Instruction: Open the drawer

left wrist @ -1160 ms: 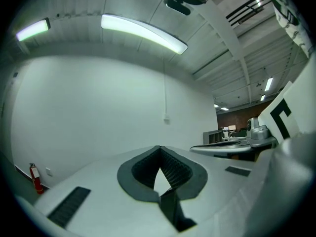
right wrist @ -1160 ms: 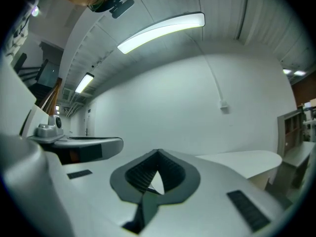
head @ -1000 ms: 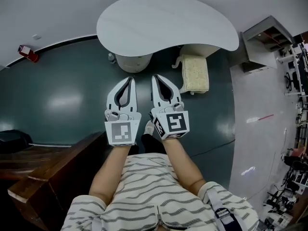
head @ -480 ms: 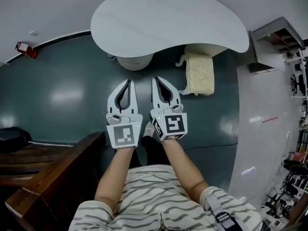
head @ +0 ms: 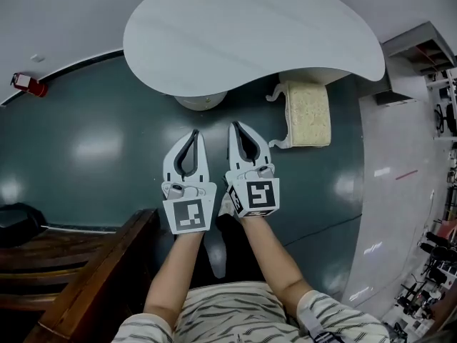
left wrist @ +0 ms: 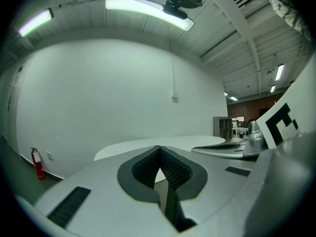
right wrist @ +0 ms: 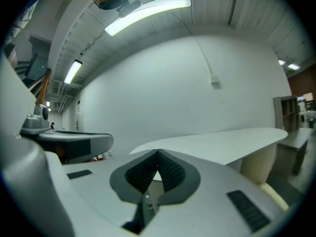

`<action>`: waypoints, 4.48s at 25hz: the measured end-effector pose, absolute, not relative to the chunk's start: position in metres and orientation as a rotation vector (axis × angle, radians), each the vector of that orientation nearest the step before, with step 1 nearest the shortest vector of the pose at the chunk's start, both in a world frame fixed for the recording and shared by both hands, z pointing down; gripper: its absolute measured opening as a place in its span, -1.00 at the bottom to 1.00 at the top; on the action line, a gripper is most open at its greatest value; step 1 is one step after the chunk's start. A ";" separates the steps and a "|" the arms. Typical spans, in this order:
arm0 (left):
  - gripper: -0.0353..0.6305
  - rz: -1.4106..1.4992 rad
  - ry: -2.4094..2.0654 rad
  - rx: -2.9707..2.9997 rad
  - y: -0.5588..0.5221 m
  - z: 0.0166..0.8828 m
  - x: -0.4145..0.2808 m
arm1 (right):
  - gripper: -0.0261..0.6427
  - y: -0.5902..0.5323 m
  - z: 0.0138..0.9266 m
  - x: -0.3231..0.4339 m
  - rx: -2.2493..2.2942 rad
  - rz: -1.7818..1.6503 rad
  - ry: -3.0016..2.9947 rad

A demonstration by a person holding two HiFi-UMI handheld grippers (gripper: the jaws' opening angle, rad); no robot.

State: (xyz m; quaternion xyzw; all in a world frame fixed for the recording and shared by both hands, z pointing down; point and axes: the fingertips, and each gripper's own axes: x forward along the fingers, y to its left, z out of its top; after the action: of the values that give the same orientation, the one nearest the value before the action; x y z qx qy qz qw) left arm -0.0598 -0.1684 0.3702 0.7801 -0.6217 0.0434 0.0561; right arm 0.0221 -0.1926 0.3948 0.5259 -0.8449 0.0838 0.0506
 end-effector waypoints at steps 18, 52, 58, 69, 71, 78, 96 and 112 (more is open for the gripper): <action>-0.88 0.234 -1.817 2.388 -0.203 0.506 -0.061 | -0.90 -0.241 0.538 0.012 1.606 0.273 -2.518; -0.88 0.209 -1.842 2.327 -0.211 0.581 -0.073 | -0.66 -0.309 0.681 -0.020 1.557 0.327 -2.476; -0.88 0.273 -1.834 2.360 -0.211 0.582 -0.073 | -0.57 -0.327 0.699 -0.025 1.574 0.332 -2.412; -0.88 0.293 -1.825 2.376 -0.215 0.588 -0.070 | -0.48 -0.357 0.719 -0.030 1.581 0.332 -2.380; -0.88 0.298 -1.827 2.380 -0.216 0.588 -0.068 | -0.58 -0.358 0.722 -0.030 1.585 0.335 -2.366; -0.88 0.303 -1.826 2.387 -0.217 0.587 -0.068 | -0.60 -0.359 0.720 -0.028 1.611 0.305 -2.368; -0.88 0.282 -1.843 2.351 -0.212 0.576 -0.071 | -0.60 -0.324 0.723 -0.018 1.593 0.350 -2.395; -0.88 0.271 -1.839 2.353 -0.191 0.556 -0.056 | -0.60 -0.271 0.725 -0.004 1.529 0.405 -2.398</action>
State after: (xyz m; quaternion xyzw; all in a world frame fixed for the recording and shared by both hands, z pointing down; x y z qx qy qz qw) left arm -0.0563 -0.1912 0.5557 0.7827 -0.6117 0.0900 0.0717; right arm -0.0039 -0.2707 0.7253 0.5273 -0.8273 0.1396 0.1340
